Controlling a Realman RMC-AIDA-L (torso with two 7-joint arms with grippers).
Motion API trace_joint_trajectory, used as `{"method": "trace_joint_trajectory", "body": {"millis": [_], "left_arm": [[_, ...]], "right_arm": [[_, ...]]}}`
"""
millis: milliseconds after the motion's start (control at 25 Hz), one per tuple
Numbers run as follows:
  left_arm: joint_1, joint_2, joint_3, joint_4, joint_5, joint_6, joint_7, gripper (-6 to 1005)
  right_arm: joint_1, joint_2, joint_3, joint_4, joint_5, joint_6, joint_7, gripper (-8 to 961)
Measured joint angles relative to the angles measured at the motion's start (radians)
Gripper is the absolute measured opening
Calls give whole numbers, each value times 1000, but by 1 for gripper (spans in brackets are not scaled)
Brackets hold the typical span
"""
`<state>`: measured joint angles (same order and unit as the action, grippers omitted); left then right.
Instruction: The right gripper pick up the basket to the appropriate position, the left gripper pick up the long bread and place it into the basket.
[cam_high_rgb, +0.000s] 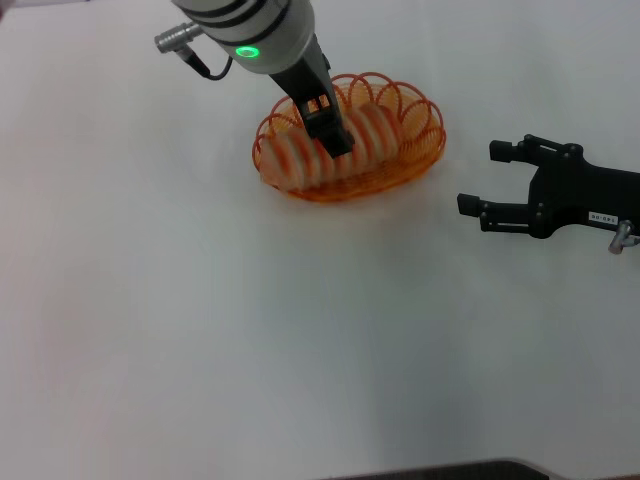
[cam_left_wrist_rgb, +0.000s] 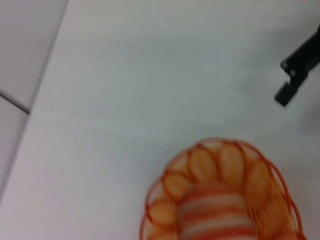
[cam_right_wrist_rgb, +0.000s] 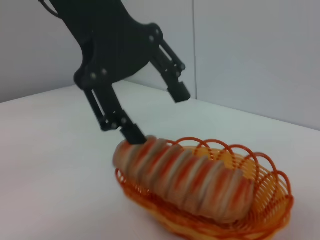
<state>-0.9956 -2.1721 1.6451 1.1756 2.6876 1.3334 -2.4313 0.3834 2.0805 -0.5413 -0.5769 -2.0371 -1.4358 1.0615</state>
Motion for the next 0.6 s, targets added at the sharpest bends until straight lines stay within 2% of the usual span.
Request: {"method": "trace_joint_trajectory", "body": {"millis": [120, 280, 440, 480, 520, 600], "left_arm": [[70, -1, -26, 69, -30, -31, 21, 875], [213, 0, -122, 180, -158, -53, 133, 874], [330, 3, -265, 189, -323, -36, 287, 874], [330, 3, -265, 189, -323, -36, 287, 874], [353, 3, -301, 181, -363, -30, 326, 874], [423, 7, -427, 129, -466, 16, 446, 874]], "right_arm": [[0, 0, 4, 0, 1, 0, 0, 917], [0, -4, 8, 0, 6, -6, 19, 917], [2, -8, 10, -1, 10, -12, 46, 916], [3, -8, 10, -2, 11, -15, 51, 916], [5, -8, 10, -3, 12, -19, 60, 916], [8, -9, 11, -3, 12, -24, 72, 916]]}}
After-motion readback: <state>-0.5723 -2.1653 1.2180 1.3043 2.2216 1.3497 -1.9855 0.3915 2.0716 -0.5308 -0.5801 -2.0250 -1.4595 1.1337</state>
